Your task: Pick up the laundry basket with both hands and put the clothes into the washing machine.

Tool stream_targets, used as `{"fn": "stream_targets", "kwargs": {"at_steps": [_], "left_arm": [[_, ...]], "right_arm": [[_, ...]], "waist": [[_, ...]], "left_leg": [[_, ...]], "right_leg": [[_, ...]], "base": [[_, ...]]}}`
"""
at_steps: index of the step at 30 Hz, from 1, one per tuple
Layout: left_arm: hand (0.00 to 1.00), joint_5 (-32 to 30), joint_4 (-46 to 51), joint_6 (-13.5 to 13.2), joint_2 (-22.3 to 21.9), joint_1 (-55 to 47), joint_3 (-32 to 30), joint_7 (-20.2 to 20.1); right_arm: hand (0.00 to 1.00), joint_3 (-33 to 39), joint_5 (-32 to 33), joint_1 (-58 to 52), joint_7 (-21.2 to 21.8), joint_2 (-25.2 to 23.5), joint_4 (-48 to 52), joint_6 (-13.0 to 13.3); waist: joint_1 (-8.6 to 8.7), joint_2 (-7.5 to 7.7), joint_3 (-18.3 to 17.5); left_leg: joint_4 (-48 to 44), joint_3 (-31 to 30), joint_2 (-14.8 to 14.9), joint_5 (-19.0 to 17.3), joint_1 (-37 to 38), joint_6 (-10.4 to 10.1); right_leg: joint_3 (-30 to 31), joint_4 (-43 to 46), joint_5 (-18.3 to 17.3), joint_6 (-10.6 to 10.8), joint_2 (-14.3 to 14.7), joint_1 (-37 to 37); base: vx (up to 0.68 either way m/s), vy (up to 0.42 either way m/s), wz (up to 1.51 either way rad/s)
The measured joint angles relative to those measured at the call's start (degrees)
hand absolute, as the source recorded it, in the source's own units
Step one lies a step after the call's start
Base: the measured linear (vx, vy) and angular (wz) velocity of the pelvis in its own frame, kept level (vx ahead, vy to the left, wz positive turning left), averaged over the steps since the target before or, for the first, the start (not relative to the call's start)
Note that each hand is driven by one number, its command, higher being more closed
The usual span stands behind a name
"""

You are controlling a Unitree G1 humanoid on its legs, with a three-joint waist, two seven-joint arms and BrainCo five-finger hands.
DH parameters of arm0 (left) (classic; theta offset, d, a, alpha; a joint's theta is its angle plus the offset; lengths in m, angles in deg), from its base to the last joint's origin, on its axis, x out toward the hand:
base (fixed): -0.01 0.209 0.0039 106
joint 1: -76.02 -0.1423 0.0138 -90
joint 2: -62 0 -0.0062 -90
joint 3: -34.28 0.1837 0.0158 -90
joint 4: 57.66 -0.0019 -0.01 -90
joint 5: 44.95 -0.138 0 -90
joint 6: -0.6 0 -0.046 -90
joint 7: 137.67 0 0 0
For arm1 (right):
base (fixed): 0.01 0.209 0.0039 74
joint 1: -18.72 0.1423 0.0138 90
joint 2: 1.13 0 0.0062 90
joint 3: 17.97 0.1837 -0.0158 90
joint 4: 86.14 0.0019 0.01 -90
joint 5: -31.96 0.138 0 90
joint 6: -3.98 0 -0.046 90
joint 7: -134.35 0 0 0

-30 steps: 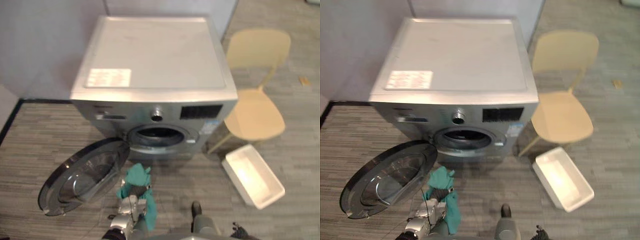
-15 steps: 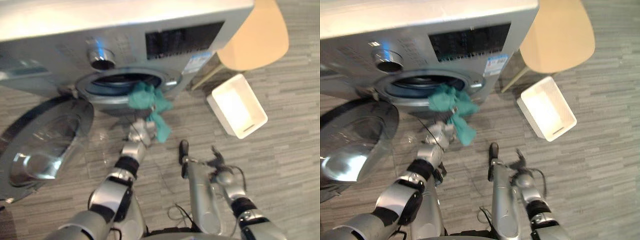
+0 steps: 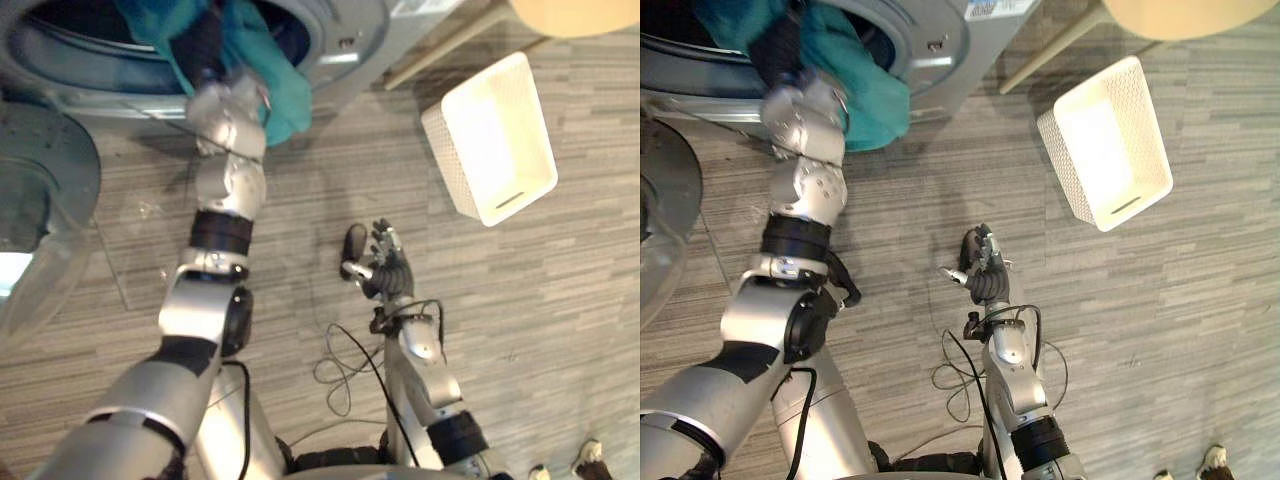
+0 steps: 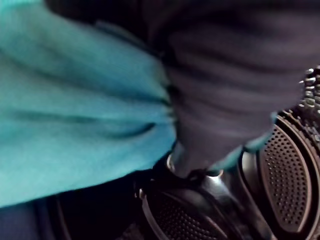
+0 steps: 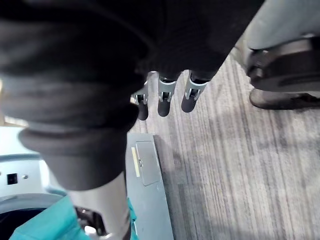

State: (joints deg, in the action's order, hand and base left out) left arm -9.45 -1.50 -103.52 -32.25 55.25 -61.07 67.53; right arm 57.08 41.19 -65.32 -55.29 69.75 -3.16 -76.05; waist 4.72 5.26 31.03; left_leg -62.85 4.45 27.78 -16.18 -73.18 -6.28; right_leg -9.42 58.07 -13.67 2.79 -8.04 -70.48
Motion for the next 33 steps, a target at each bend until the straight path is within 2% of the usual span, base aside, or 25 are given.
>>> {"fn": "stream_targets", "kwargs": {"at_steps": [3, 5, 12, 15, 17, 19, 20, 21, 22, 23, 25, 27, 29, 31, 32, 33], "left_arm": [[1.00, 2.3, -0.7, -0.6, 2.3, 4.4, 0.3, 0.3], [1.00, 2.8, -0.8, -0.8, 4.1, 8.2, 1.9, 1.3], [1.00, 2.3, -0.8, -0.8, 9.5, 19.2, 8.2, 3.8], [1.00, 2.3, -0.8, -1.0, 13.0, 23.2, 11.7, 3.9], [1.00, 2.4, -1.0, -0.6, 15.7, 26.8, 14.5, 5.3], [1.00, 0.7, -1.7, 0.3, 17.1, 29.3, 16.6, 5.8], [1.00, -8.3, -2.0, 3.2, 19.5, 31.9, 19.8, 7.1], [1.00, -15.0, -2.4, 4.9, 20.6, 33.0, 21.8, 8.2], [0.00, -23.9, -2.7, 7.0, 22.4, 34.4, 26.0, 8.9], [0.00, -38.7, -2.8, 10.7, 22.8, 35.3, 28.0, 7.8], [0.00, -54.0, -2.9, 14.1, 22.8, 35.8, 30.4, 5.6], [0.00, -59.9, -5.7, 15.8, 21.9, 35.8, 30.5, 3.6], [0.00, -60.2, -9.5, 17.0, 20.9, 35.8, 30.0, 0.6], [0.00, -54.7, -11.8, 17.4, 20.8, 35.2, 28.6, -2.3], [0.00, -49.8, -12.3, 17.0, 20.5, 33.7, 25.5, -3.2], [0.00, -49.0, -12.5, 16.9, 20.5, 33.2, 24.9, -3.4]], "right_arm": [[0.00, -1.5, 2.4, -1.0, 0.3, 0.1, 3.0, 0.6], [0.00, -1.6, 3.8, -1.4, 1.1, 0.3, 5.9, 1.2], [0.00, -1.3, 6.1, -2.1, 1.0, 0.3, 7.4, 2.6], [0.00, -1.2, 10.0, -3.0, 1.2, 0.3, 8.6, 3.5], [0.00, -0.9, 15.1, -4.4, 2.2, 0.3, 10.3, 3.8], [0.00, -0.9, 17.3, -5.2, 2.7, 0.4, 11.5, 4.5], [0.00, -0.6, 20.1, -6.2, 4.1, 0.4, 13.0, 5.3], [0.00, -0.5, 21.1, -6.4, 4.9, 0.5, 13.3, 5.7], [0.00, -0.3, 22.4, -6.6, 5.9, 0.5, 13.3, 6.3], [0.00, 0.0, 23.2, -6.9, 7.5, 0.5, 13.3, 6.9], [0.00, 0.5, 24.2, -7.3, 9.3, 0.6, 13.3, 7.6], [0.00, 0.5, 25.0, -7.8, 10.1, 0.6, 13.4, 7.6], [0.00, 0.6, 25.9, -8.7, 10.5, 0.7, 13.6, 7.5], [0.00, 0.7, 26.2, -10.1, 11.0, 0.7, 14.3, 7.2], [0.00, 0.7, 26.2, -10.6, 11.0, 0.8, 14.4, 6.9], [0.00, 0.8, 26.2, -10.7, 11.0, 0.8, 14.3, 6.9]], "waist": [[0.84, 0.24, 0.1], [0.93, 1.12, 0.2], [1.37, 1.38, 0.1], [1.28, 1.42, 0.2], [1.23, 2.02, 0.2], [1.25, 2.10, 0.2], [1.17, 2.11, 0.2], [1.18, 2.11, 0.2], [1.20, 2.11, 0.2], [1.00, 2.11, 0.2], [0.97, 2.11, 0.2], [0.99, 2.11, 0.2], [1.02, 2.11, 0.2], [0.87, 2.11, 0.2], [0.89, 2.11, 0.2], [0.89, 2.11, 0.2]], "left_leg": [[-1.1, -0.3, 0.8, -0.1, -2.8, 0.1], [-1.9, -0.1, 2.0, -0.2, -4.6, 0.3], [-3.9, -0.5, 3.5, -0.4, -9.5, 0.6], [-4.3, 0.0, 3.9, -0.5, -10.8, 0.7], [-4.5, 0.0, 4.1, -0.5, -12.3, 0.7], [-4.7, -0.1, 4.1, -0.5, -13.4, 0.7], [-5.0, -0.1, 4.1, -0.6, -14.4, 1.0], [-5.2, -0.2, 4.1, -0.7, -14.7, 1.1], [-5.4, -0.2, 4.1, -0.8, -15.0, 1.3], [-5.5, 0.1, 4.1, -0.9, -15.0, 1.5], [-5.5, 0.3, 4.1, -1.1, -15.0, 1.7], [-5.6, 0.6, 4.1, -1.1, -15.0, 1.8], [-5.3, 0.5, 4.1, -1.1, -15.0, 1.8], [-4.7, 0.4, 4.1, -1.1, -14.9, 1.8], [-4.2, 0.4, 4.1, -1.0, -14.5, 1.7], [-4.1, 0.4, 4.1, -1.0, -14.3, 1.7]], "right_leg": [[-0.2, 0.4, 0.4, -0.5, 0.4, -2.4], [-0.2, 0.4, 0.6, -0.9, 1.2, -4.1], [-1.1, 1.9, 0.6, -1.0, 1.5, -8.3], [-1.2, 2.5, 0.6, -1.0, 1.2, -10.1], [-1.3, 2.7, 0.7, -1.1, 1.1, -11.6], [-1.4, 2.7, 0.7, -1.2, 1.0, -12.4], [-1.4, 2.7, 0.8, -1.3, 1.0, -13.3], [-1.5, 2.8, 0.8, -1.3, 1.0, -13.4], [-1.5, 2.8, 0.8, -1.3, 0.9, -13.5], [-1.6, 2.7, 0.8, -1.3, 0.6, -13.4], [-1.9, 2.7, 0.8, -1.3, 0.0, -13.4], [-2.1, 2.6, 0.8, -1.3, -0.1, -13.1], [-2.6, 2.3, 0.8, -1.3, -0.1, -12.8], [-3.0, 1.8, 0.8, -1.3, -0.1, -12.6], [-3.2, 1.6, 0.8, -1.3, -0.1, -12.0], [-3.2, 1.5, 0.8, -1.3, -0.1, -11.8]], "base": [[-0.02, -0.010, -0.19], [-0.01, -0.008, -0.26], [0.01, -0.001, -0.13], [0.00, 0.004, -0.07], [-0.01, 0.000, -0.07], [-0.01, 0.010, -0.08], [0.00, 0.019, -0.08], [0.00, 0.030, -0.07], [0.01, 0.035, -0.01], [0.01, 0.037, 0.01], [0.01, 0.033, 0.04], [0.00, 0.000, 0.00], [0.00, 0.000, 0.00], [-0.01, -0.007, 0.02], [-0.01, -0.012, 0.04], [0.00, -0.007, 0.07]]}}
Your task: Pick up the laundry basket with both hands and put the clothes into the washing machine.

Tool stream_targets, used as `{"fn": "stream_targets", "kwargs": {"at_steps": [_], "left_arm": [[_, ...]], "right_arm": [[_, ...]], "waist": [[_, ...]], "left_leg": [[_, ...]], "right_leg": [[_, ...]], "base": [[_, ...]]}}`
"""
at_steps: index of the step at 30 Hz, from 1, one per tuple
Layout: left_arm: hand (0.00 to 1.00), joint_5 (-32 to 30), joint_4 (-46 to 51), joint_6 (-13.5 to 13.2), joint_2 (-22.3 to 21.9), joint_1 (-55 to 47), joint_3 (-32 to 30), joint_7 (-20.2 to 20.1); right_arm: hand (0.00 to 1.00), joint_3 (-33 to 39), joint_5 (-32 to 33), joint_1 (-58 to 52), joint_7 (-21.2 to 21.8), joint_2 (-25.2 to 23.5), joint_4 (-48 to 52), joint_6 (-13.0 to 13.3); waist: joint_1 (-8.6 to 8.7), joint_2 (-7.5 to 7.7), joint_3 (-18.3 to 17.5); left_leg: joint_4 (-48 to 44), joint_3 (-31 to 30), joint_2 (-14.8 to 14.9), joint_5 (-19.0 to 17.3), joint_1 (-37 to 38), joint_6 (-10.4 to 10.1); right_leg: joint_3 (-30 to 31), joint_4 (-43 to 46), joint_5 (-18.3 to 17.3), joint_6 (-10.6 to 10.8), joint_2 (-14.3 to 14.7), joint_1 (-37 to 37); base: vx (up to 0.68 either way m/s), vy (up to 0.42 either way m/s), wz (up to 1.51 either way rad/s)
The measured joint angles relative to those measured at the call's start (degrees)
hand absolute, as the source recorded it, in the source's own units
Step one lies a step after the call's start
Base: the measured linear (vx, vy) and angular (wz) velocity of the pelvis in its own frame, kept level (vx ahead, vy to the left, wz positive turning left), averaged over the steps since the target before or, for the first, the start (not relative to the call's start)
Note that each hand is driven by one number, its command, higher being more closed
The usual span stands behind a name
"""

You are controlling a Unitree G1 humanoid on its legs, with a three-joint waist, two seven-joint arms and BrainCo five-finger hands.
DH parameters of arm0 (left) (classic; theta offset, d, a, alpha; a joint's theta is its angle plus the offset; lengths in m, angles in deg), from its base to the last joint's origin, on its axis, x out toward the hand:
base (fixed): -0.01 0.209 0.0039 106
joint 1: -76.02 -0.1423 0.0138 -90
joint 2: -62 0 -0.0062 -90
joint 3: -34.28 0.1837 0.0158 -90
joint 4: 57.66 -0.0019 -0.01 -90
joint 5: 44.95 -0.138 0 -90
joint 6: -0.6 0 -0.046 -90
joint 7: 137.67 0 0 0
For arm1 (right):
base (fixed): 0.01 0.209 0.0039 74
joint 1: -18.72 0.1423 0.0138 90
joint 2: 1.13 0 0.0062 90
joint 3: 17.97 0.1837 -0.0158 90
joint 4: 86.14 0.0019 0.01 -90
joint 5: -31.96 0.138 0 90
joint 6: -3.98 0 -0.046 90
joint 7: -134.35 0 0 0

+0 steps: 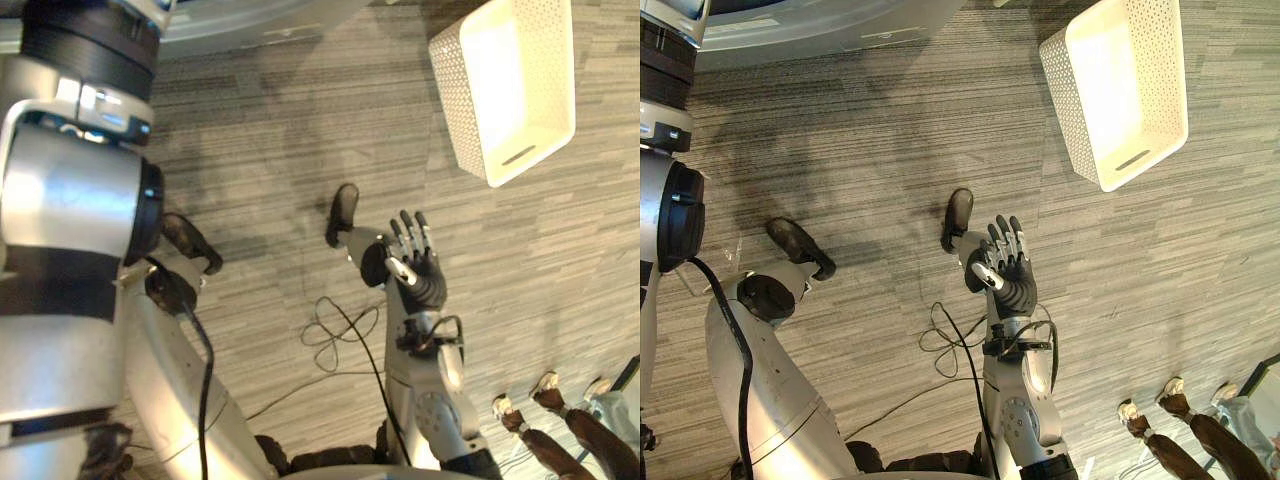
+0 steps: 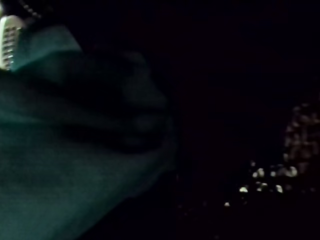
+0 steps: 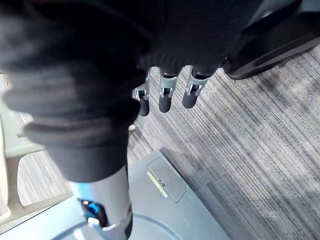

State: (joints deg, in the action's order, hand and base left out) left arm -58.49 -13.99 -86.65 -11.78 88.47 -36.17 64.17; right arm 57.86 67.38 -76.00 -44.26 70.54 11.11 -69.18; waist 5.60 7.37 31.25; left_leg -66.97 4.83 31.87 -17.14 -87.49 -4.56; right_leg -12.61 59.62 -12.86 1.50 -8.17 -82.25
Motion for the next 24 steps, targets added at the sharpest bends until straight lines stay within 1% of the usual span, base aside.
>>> {"fn": "stream_targets", "kwargs": {"at_steps": [2, 3, 4, 5, 7, 9, 10, 11, 14, 15, 16, 18, 20, 21, 23, 24], "left_arm": [[0.00, 6.9, -2.1, -0.8, -0.6, -3.8, -2.3, -2.0], [0.00, 8.2, -2.8, -0.8, -0.6, -4.4, -2.4, -2.8], [0.00, 10.6, -3.8, -0.8, -0.6, -5.1, -2.5, -4.5], [0.00, 11.4, -3.9, -0.8, -0.7, -5.7, -3.2, -6.3], [0.00, 11.4, -3.9, -0.8, -0.7, -6.6, -4.1, -8.1], [0.00, 8.8, -3.9, -0.7, -0.5, -8.1, -4.4, -9.7], [0.00, 6.9, -3.9, -0.7, -0.5, -9.4, -5.1, -10.6], [0.00, 6.0, -3.9, -0.6, -0.6, -10.6, -6.5, -10.7], [0.00, 6.7, -3.9, -0.6, -1.8, -13.1, -8.8, -10.6], [0.00, 9.9, -3.9, -0.9, -2.7, -14.7, -10.3, -10.2], [0.00, 11.7, -3.7, -1.0, -3.4, -16.2, -11.7, -9.9], [0.00, 17.5, -1.7, -2.4, -4.8, -21.2, -15.2, -7.4], [0.00, 21.9, 3.4, -5.0, -6.8, -27.9, -18.2, -3.9], [0.00, 22.5, 5.1, -5.7, -7.3, -30.1, -19.3, -3.1], [0.00, 24.3, 10.4, -7.6, -8.7, -38.5, -20.7, -0.4], [0.00, 24.7, 13.0, -8.4, -9.5, -42.4, -21.4, 0.2]], "right_arm": [[0.00, 0.2, -0.1, -0.3, 0.0, 0.1, -1.5, -0.9], [0.00, 0.2, -0.1, -0.4, -0.1, 0.1, -1.8, -1.2], [0.00, 0.2, -0.2, -0.7, 0.0, 0.4, -2.2, -1.8], [0.00, 0.2, -0.6, -0.8, 0.0, 0.6, -2.7, -2.4], [0.00, 0.2, -1.4, -1.1, 0.1, 0.7, -3.5, -3.2], [0.00, 0.0, -1.8, -1.7, 0.2, 0.9, -4.1, -4.1], [0.00, -0.1, -1.9, -2.4, 0.5, 1.2, -4.4, -4.7], [0.00, -0.3, -2.1, -2.6, 1.2, 1.6, -5.1, -4.9], [0.00, -0.5, -2.2, -2.7, 1.3, 2.4, -6.5, -4.9], [0.00, -0.6, -2.2, -2.7, 1.3, 2.9, -6.6, -4.9], [0.00, -0.6, -2.2, -2.7, 1.3, 2.9, -6.6, -4.9], [0.00, -1.6, -2.4, -2.7, 1.2, 3.0, -6.7, -4.7], [0.00, -2.2, -3.5, -2.7, 0.9, 3.1, -7.0, -4.3], [0.00, -2.2, -3.8, -2.7, 0.8, 3.2, -6.9, -4.2], [0.00, -2.5, -4.6, -2.7, 0.0, 3.4, -6.9, -3.9], [0.00, -2.4, -4.7, -2.7, -0.2, 3.5, -6.9, -3.7]], "waist": [[-0.12, 0.01, 0.0], [-0.16, 0.01, 0.0], [-0.19, 0.01, 0.0], [-0.17, 0.01, 0.0], [-0.24, 0.04, 0.0], [-0.36, 0.10, -0.1], [-0.47, 0.11, -0.1], [-0.37, 0.17, -0.1], [-0.54, 0.17, -0.2], [-0.56, 0.17, -0.2], [-0.60, 0.17, -0.2], [-1.02, 0.15, -0.2], [-1.61, 0.13, -0.2], [-1.77, 0.13, -0.2], [-2.15, 0.07, -0.3], [-2.43, -0.11, -0.3]], "left_leg": [[1.3, 0.1, -0.2, 0.2, 2.0, -0.3], [1.8, 0.2, -0.3, 0.3, 2.5, -0.4], [2.8, 0.3, -0.6, 0.7, 3.5, -0.5], [3.8, 0.5, -0.9, 1.1, 4.2, -0.6], [5.1, 0.8, -0.9, 1.3, 5.8, -0.8], [6.6, 1.7, -0.9, 1.6, 8.1, -1.0], [7.7, 2.2, -0.8, 1.8, 9.5, -1.3], [9.3, 2.7, -0.8, 2.4, 11.0, -1.5], [12.8, 3.6, -1.0, 3.8, 13.8, -1.8], [14.6, 4.2, -1.3, 4.7, 15.4, -2.1], [16.0, 4.5, -1.9, 5.3, 16.7, -2.2], [19.8, 5.5, -2.6, 7.0, 20.3, -2.7], [23.4, 6.4, -3.3, 8.7, 23.4, -3.3], [24.3, 6.4, -3.6, 9.1, 24.1, -3.5], [26.7, 6.6, -4.2, 10.3, 26.5, -4.0], [27.4, 6.6, -4.3, 10.5, 27.3, -4.1]], "right_leg": [[-0.6, -1.3, 0.0, 0.0, 0.0, 2.2], [-0.9, -1.8, 0.0, 0.0, 0.0, 2.7], [-1.2, -2.5, 0.0, 0.0, 0.0, 3.7], [-1.4, -3.3, 0.0, -0.1, 0.0, 4.6], [-1.5, -4.5, 0.1, -0.1, 0.0, 6.2], [-1.5, -5.7, 0.2, -0.2, 0.1, 7.9], [-1.7, -6.9, 0.6, -0.8, 0.3, 9.1], [-2.1, -8.6, 1.1, -0.8, 0.6, 10.5], [-3.1, -12.2, 2.3, -1.2, 1.2, 13.2], [-3.5, -13.7, 2.5, -1.5, 1.1, 14.7], [-3.8, -14.6, 2.8, -1.6, 1.1, 15.8], [-4.4, -16.9, 3.3, -2.1, 1.1, 18.5], [-4.7, -18.6, 3.5, -2.2, 1.0, 20.7], [-4.8, -18.9, 3.5, -2.2, 1.0, 21.3], [-5.4, -19.5, 3.5, -2.2, 0.9, 23.0], [-5.5, -19.7, 3.5, -2.2, 0.8, 23.6]], "base": [[0.01, -0.003, 0.09], [0.03, -0.011, 0.14], [0.03, -0.013, 0.17], [0.04, -0.010, 0.16], [0.05, 0.011, 0.10], [0.05, 0.006, 0.05], [0.04, -0.001, 0.00], [0.05, -0.001, -0.02], [0.05, 0.004, 0.03], [0.06, 0.004, 0.19], [0.07, -0.004, 0.27], [0.07, -0.018, 0.26], [0.08, -0.035, 0.23], [0.07, -0.032, 0.23], [0.08, -0.036, 0.21], [0.08, -0.024, 0.14]]}}
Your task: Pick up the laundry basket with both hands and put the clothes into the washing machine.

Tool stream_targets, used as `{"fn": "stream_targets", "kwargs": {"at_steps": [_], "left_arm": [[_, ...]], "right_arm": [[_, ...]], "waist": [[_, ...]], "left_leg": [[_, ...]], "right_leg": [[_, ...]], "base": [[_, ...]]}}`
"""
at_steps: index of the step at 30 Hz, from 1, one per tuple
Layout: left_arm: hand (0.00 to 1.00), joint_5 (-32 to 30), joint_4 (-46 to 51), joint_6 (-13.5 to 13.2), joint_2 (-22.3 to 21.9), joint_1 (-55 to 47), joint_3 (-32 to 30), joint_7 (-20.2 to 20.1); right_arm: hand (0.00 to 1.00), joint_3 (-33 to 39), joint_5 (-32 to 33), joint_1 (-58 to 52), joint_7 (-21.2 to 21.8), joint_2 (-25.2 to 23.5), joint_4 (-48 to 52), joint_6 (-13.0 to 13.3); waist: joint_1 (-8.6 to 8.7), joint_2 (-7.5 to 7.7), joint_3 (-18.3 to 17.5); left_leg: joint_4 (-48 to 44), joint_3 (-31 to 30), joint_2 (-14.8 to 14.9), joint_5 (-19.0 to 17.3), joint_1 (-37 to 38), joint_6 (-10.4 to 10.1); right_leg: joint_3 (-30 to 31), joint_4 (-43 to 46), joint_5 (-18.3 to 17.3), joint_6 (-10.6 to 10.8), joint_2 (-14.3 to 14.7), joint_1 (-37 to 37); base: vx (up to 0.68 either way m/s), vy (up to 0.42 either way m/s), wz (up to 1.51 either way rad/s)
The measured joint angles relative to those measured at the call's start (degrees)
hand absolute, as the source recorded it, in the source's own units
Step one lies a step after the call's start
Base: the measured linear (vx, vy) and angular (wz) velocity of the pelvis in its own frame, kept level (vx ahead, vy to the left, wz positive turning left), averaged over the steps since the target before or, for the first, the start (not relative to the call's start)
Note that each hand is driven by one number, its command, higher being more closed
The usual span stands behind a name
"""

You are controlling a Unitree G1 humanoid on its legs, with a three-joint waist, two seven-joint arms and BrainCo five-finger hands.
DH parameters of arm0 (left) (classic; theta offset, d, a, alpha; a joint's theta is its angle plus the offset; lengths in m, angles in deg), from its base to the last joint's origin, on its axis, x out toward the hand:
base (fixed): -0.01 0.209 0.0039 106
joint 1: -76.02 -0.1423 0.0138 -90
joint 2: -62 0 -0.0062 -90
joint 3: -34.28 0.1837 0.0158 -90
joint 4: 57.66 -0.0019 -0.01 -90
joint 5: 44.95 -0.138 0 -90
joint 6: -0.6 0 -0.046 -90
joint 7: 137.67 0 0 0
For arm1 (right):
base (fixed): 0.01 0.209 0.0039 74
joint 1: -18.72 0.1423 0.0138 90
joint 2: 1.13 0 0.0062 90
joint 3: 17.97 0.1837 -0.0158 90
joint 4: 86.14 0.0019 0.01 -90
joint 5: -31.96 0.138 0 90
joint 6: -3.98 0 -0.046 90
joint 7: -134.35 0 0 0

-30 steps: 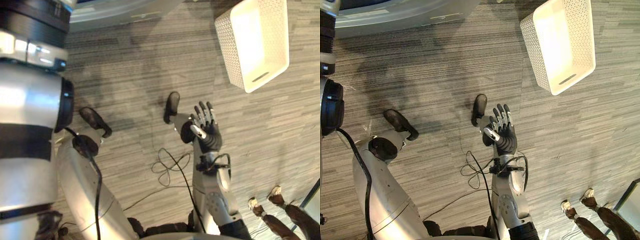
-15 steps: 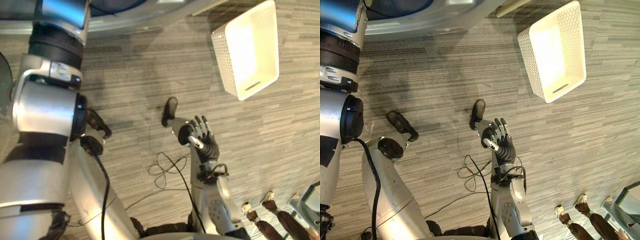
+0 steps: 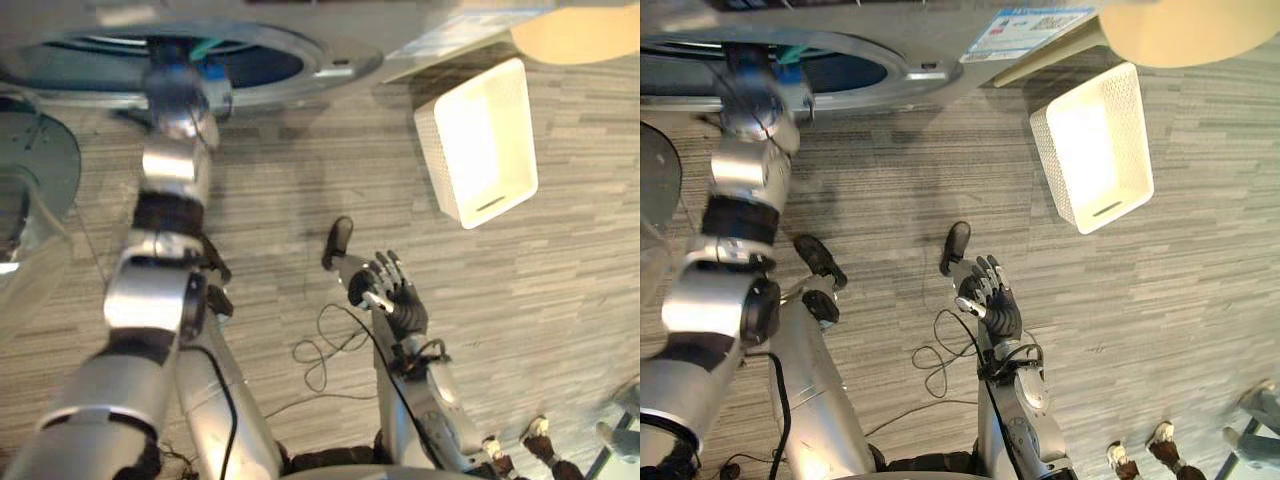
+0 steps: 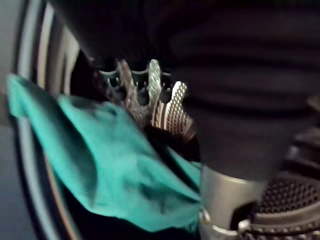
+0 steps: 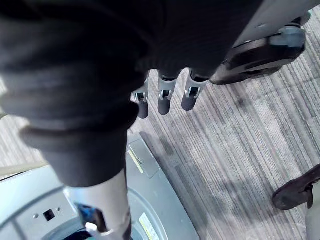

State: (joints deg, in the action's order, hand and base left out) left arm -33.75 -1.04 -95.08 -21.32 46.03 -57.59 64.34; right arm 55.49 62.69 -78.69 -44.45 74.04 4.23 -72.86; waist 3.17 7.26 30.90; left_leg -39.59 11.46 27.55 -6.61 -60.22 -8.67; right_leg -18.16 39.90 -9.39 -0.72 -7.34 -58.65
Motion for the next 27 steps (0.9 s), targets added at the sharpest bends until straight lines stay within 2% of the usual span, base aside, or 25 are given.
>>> {"fn": "stream_targets", "kwargs": {"at_steps": [2, 5, 7, 9, 11, 14, 15, 19, 21, 23, 25, 27], "left_arm": [[0.00, 0.8, 6.1, -2.2, -3.2, -12.2, -1.1, 1.0], [0.00, 1.3, 9.4, -2.6, -7.5, -25.1, -1.4, 0.5], [0.00, 1.4, 11.2, -2.8, -11.5, -34.2, -0.9, 0.3], [0.00, 1.4, 11.3, -3.3, -14.1, -40.7, 0.3, -1.4], [0.00, 1.3, 11.3, -3.7, -17.1, -48.9, 2.3, -4.4], [0.00, 1.2, 10.1, -3.8, -18.8, -55.0, 4.2, -7.8], [0.00, 1.3, 8.7, -3.9, -19.3, -58.1, 4.6, -9.4], [0.00, 1.5, 2.1, -3.8, -20.9, -62.9, 6.7, -12.0], [0.00, 1.6, -1.8, -3.8, -21.6, -63.1, 7.0, -12.0], [0.00, 1.6, -4.6, -3.8, -21.8, -63.7, 6.7, -11.8], [0.00, 1.7, -4.7, -4.0, -21.4, -65.2, 5.7, -11.5], [0.00, 1.7, -4.7, -4.2, -20.7, -66.8, 5.5, -10.6]], "right_arm": [[0.00, 0.9, -1.4, 0.1, -0.5, 0.7, 0.0, 0.1], [0.00, 1.6, -4.3, 0.1, -1.3, 1.7, -0.5, 0.1], [0.00, 3.1, -5.7, 0.1, -1.4, 1.9, -2.7, -0.1], [0.00, 4.4, -7.2, 0.1, -1.5, 2.8, -4.7, -0.7], [0.00, 4.9, -9.2, 0.0, -1.5, 4.0, -8.7, -1.7], [0.00, 5.0, -11.3, 0.0, -1.4, 4.5, -14.2, -3.2], [0.00, 4.8, -12.0, -0.1, -1.3, 4.6, -17.1, -3.6], [0.00, 5.7, -15.0, 0.0, -1.3, 4.5, -27.2, -3.8], [0.00, 7.5, -16.5, 0.7, -1.8, 4.3, -35.9, -4.3], [0.00, 10.1, -18.6, 1.8, -2.6, 4.9, -42.5, -4.7], [0.00, 11.7, -20.6, 2.4, -2.7, 5.7, -47.4, -4.8], [0.00, 13.4, -22.3, 2.1, -2.7, 6.1, -49.6, -5.0]], "waist": [[-0.98, -0.05, 0.0], [-1.62, -0.84, -0.4], [-2.16, -2.03, -1.8], [-3.06, -2.95, -3.2], [-4.03, -4.75, -5.3], [-4.35, -5.66, -6.5], [-4.26, -6.01, -8.5], [-4.18, -6.46, -12.4], [-3.95, -7.40, -14.0], [-4.09, -8.83, -17.2], [-4.47, -9.47, -19.0], [-4.10, -9.76, -20.9]], "left_leg": [[2.0, 0.8, -0.6, 0.6, 3.4, -0.3], [2.9, 1.4, -1.1, 0.6, 7.4, -0.3], [4.0, 1.7, -1.8, 0.5, 10.0, -0.3], [5.0, 2.9, -2.5, 0.5, 12.8, -0.2], [6.1, 3.3, -3.3, 0.4, 17.1, 0.0], [8.3, 3.8, -4.6, 0.3, 24.0, 0.1], [9.4, 4.0, -4.9, 0.3, 26.5, 0.1], [14.9, 3.6, -8.7, 1.3, 35.2, 0.2], [20.9, 1.5, -11.4, 4.2, 39.0, 0.5], [28.2, -1.9, -14.0, 8.1, 42.5, 0.5], [31.8, -2.9, -15.0, 10.1, 45.1, 1.7], [32.8, -2.1, -15.5, 10.3, 46.5, 2.4]], "right_leg": [[0.0, -0.2, 0.0, 0.0, -0.6, 1.9], [-0.1, -0.8, 0.0, 0.0, -0.9, 5.7], [0.1, -2.4, -0.1, 0.0, -1.0, 8.5], [1.0, -3.4, -0.1, 0.1, -1.2, 10.5], [1.0, -4.1, -0.3, 0.4, -1.7, 14.5], [1.1, -4.8, -1.1, 1.4, -2.4, 20.7], [0.9, -5.2, -1.4, 1.7, -2.8, 23.1], [-0.8, -6.5, -2.8, 2.9, -5.1, 31.4], [-3.6, -9.6, -3.1, 3.4, -6.4, 36.4], [-7.9, -14.2, -2.2, 4.2, -7.0, 41.8], [-11.5, -16.8, -1.3, 4.2, -8.0, 46.4], [-14.4, -18.8, -0.6, 5.2, -8.8, 49.6]], "base": [[0.09, -0.004, 0.14], [0.04, 0.030, 0.15], [0.02, 0.063, 0.12], [0.00, 0.060, 0.03], [-0.01, 0.040, 0.15], [0.00, 0.007, 0.25], [0.02, 0.023, 0.23], [0.03, -0.001, 0.48], [0.05, -0.004, 0.85], [0.07, 0.016, 0.98], [0.10, 0.062, 0.82], [0.10, 0.065, 0.59]]}}
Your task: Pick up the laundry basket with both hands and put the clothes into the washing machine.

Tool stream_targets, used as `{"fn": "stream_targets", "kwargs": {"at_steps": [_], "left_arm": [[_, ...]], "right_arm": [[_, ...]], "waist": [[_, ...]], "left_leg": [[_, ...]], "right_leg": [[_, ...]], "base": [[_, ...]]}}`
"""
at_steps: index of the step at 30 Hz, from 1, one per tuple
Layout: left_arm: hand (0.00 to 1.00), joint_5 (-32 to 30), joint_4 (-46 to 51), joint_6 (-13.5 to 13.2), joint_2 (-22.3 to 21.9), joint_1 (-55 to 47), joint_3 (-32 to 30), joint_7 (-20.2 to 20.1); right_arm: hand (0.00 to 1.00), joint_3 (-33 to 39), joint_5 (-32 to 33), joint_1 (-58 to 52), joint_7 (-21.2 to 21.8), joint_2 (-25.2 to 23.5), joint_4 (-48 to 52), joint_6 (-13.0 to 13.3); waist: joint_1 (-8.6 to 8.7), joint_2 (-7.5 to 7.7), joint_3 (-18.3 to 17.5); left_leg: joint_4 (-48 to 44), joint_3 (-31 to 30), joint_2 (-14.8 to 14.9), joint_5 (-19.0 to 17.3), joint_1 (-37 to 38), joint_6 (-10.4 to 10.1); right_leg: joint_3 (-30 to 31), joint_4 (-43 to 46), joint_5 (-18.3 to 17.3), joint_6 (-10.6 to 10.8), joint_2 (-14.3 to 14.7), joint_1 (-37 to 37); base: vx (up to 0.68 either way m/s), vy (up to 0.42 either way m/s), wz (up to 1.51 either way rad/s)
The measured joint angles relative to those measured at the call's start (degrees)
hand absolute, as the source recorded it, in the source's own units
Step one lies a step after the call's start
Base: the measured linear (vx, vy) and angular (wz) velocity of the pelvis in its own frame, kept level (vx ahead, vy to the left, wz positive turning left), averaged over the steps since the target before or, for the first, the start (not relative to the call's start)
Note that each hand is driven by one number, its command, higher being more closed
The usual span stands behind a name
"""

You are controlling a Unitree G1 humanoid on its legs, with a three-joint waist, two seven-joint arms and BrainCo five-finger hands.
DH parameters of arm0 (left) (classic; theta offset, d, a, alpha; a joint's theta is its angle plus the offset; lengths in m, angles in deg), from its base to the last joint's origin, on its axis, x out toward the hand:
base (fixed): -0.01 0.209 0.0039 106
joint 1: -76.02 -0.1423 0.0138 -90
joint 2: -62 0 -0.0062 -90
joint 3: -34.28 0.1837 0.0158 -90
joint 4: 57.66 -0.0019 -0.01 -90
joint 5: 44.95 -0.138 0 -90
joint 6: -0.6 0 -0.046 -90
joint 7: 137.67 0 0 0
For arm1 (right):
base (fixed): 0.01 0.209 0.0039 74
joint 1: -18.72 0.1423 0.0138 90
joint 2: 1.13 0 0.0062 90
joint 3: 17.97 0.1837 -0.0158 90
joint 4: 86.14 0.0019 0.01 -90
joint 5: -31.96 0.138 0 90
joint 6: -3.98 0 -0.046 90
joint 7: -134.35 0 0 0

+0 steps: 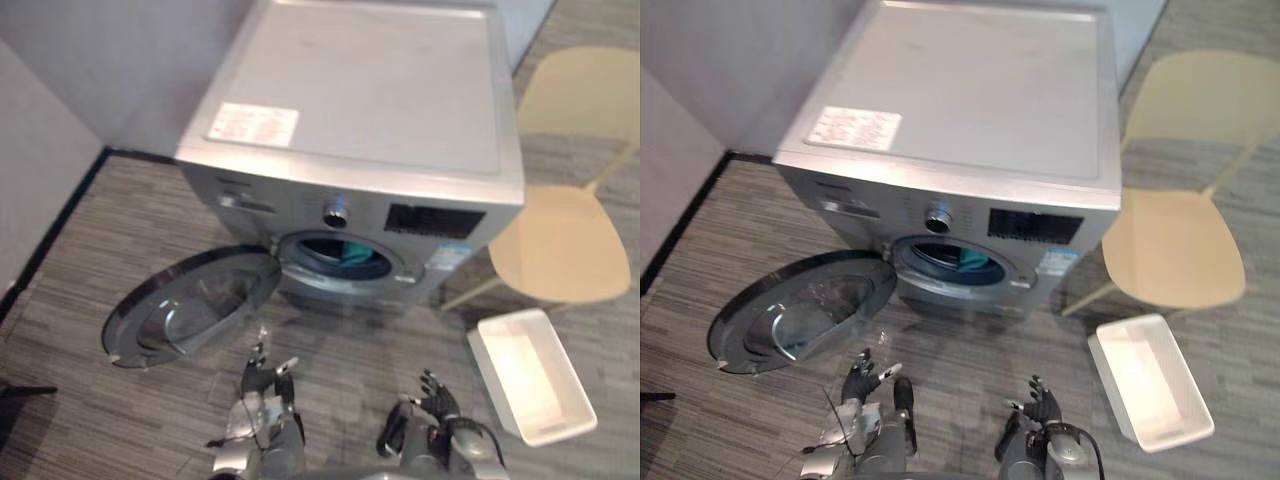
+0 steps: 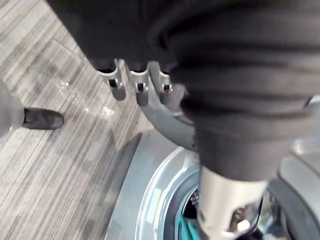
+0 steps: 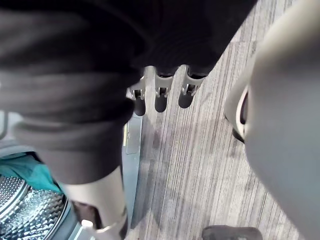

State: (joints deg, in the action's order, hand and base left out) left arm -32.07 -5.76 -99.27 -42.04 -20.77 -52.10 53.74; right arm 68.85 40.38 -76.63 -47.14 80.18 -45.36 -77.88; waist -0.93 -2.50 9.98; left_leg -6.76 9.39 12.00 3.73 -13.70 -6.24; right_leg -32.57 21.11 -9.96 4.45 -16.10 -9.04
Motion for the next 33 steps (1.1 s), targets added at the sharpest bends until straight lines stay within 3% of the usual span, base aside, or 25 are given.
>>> {"fn": "stream_targets", "kwargs": {"at_steps": [3, 7, 10, 12, 14, 15, 16, 17, 18, 19, 20, 21, 23, 26, 29, 33], "left_arm": [[0.00, 1.3, 2.7, 0.0, -0.2, -2.6, -2.7, 0.2], [0.00, 6.1, 18.6, -0.7, -0.3, -6.4, -7.3, -0.1], [0.00, 6.8, 29.8, -0.7, -0.6, -7.7, -11.0, -0.3], [0.00, 6.0, 36.9, -0.6, -0.5, -7.5, -13.2, -1.3], [0.00, 3.7, 38.9, -0.6, -0.3, -5.8, -13.8, -1.3], [0.00, 1.9, 39.6, -0.6, 0.2, -3.6, -13.8, -1.2], [0.00, 0.8, 39.6, -0.6, 0.7, -2.3, -13.8, -1.0], [0.00, -1.2, 39.5, -0.4, 2.0, 0.2, -14.1, -0.2], [0.00, -2.4, 39.5, -0.3, 2.7, 1.4, -14.4, 0.2], [0.00, -7.1, 38.7, 0.4, 5.0, 3.9, -15.2, 1.5], [0.00, -9.0, 37.0, 0.8, 6.5, 5.5, -15.6, 2.1], [0.00, -10.7, 35.8, 1.3, 7.1, 6.2, -15.6, 2.9], [0.00, -16.7, 33.0, 4.0, 8.9, 6.9, -16.4, 4.0], [0.00, -20.8, 27.5, 7.6, 12.5, 10.1, -18.0, 2.9], [0.00, -23.2, 17.4, 9.1, 17.1, 16.7, -18.0, 2.3], [0.00, -23.4, 3.4, 10.8, 23.9, 25.4, -20.2, 2.2]], "right_arm": [[0.00, 2.6, -0.2, -1.0, -0.2, 0.1, -1.7, -0.6], [0.00, 7.1, -0.2, -1.8, -0.8, -0.3, -5.9, -2.0], [0.00, 9.2, -2.0, -1.6, -0.6, -0.1, -7.9, -2.4], [0.00, 11.4, -2.9, -1.4, -0.3, 0.5, -8.8, -3.3], [0.00, 12.5, -2.8, -1.6, 0.6, 1.1, -8.8, -3.5], [0.00, 13.5, -2.8, -1.8, 1.2, 1.2, -8.6, -3.5], [0.00, 14.0, -2.6, -1.8, 1.6, 1.0, -8.7, -3.6], [0.00, 13.9, -2.3, -1.8, 1.8, 0.6, -8.7, -3.5], [0.00, 13.8, -2.2, -1.7, 1.8, 0.3, -8.8, -3.6], [0.00, 13.2, -2.0, -1.7, 1.9, -0.8, -9.2, -3.8], [0.00, 12.5, -2.0, -1.8, 2.0, -1.2, -9.7, -4.0], [0.00, 12.2, -2.0, -1.7, 2.0, -1.1, -10.1, -4.2], [0.00, 10.8, -2.5, -1.4, 3.3, -0.6, -9.9, -4.3], [0.00, 8.5, -4.8, -0.8, 4.5, 0.4, -9.0, -4.7], [0.00, 6.2, -6.4, -0.8, 5.5, 1.1, -7.8, -4.8], [0.00, 2.8, -6.8, 1.8, 6.3, 1.4, -7.5, -4.6]], "waist": [[0.11, -0.28, -2.1], [-0.06, -0.85, -4.5], [-0.03, -1.32, -5.1], [0.13, -1.59, -5.4], [0.17, -2.09, -5.8], [0.47, -2.92, -6.3], [0.63, -3.07, -6.2], [1.47, -2.88, -6.1], [1.95, -2.10, -6.0], [2.18, -0.39, -6.0], [2.47, 1.11, -6.0], [2.51, 1.61, -6.3], [1.82, 0.68, -6.6], [1.53, 0.44, -6.6], [2.26, 0.60, -6.3], [2.81, 3.00, -4.3]], "left_leg": [[0.1, 1.9, -1.4, 0.3, 1.6, 1.4], [4.2, 0.7, -4.5, 2.0, 4.0, 2.1], [7.7, 0.8, -7.0, 2.6, 5.8, 2.2], [9.2, 0.7, -10.1, 2.3, 6.9, 2.9], [9.8, -1.5, -11.5, 2.0, 7.5, 4.0], [9.6, -3.8, -12.1, 1.9, 8.1, 4.6], [9.5, -5.0, -12.0, 2.1, 8.1, 5.0], [9.1, -8.0, -12.0, 2.2, 7.6, 5.1], [8.8, -8.8, -12.2, 2.3, 7.5, 5.2], [8.8, -10.7, -13.1, 2.7, 7.9, 5.4], [8.8, -11.6, -13.8, 2.9, 8.7, 5.2], [9.0, -11.9, -13.8, 3.0, 9.3, 5.0], [11.9, -11.4, -12.3, 4.1, 11.5, 3.7], [12.2, -11.8, -10.6, 5.4, 11.2, 3.1], [11.5, -13.5, -9.4, 6.3, 9.1, 2.3], [8.9, -11.0, -7.9, 7.0, 5.3, 2.1]], "right_leg": [[-2.4, -3.1, 1.1, 1.8, -1.3, 4.3], [-7.4, -8.6, 3.7, 3.9, -2.1, 10.2], [-9.2, -9.3, 5.0, 4.6, -4.3, 11.6], [-9.5, -8.1, 6.0, 5.3, -7.0, 12.9], [-6.7, -5.3, 6.8, 3.8, -8.4, 12.6], [-0.3, -0.8, 6.1, -1.8, -8.6, 10.3], [4.6, 0.4, 3.3, -1.7, -7.4, 9.3], [13.7, 0.5, -1.7, 0.0, -3.0, 8.7], [16.7, 0.1, -3.2, 0.3, -1.1, 8.9], [18.9, -3.2, -3.6, 0.1, 1.7, 9.9], [17.9, -5.0, -4.5, 1.2, 2.2, 11.4], [17.7, -5.8, -4.4, 2.1, 2.2, 12.4], [16.9, -7.4, -4.2, 1.8, 3.7, 13.8], [16.3, -8.8, -3.7, 1.2, 6.1, 14.3], [14.9, -9.1, -3.6, 0.9, 7.2, 13.6], [15.6, -4.5, -4.2, -0.4, 7.7, 9.0]], "base": [[0.12, 0.098, 0.49], [0.08, 0.105, 0.55], [0.04, 0.131, 0.25], [0.03, 0.165, 0.32], [0.05, 0.184, 0.49], [0.09, 0.157, 0.62], [0.08, 0.106, 0.98], [0.02, 0.005, 0.96], [0.01, -0.093, 1.27], [0.01, -0.125, 1.02], [0.02, -0.141, 0.84], [0.02, -0.138, 0.41], [0.01, -0.148, 0.02], [0.01, -0.121, 0.02], [0.00, -0.108, 0.23], [-0.05, -0.048, -0.14]]}}
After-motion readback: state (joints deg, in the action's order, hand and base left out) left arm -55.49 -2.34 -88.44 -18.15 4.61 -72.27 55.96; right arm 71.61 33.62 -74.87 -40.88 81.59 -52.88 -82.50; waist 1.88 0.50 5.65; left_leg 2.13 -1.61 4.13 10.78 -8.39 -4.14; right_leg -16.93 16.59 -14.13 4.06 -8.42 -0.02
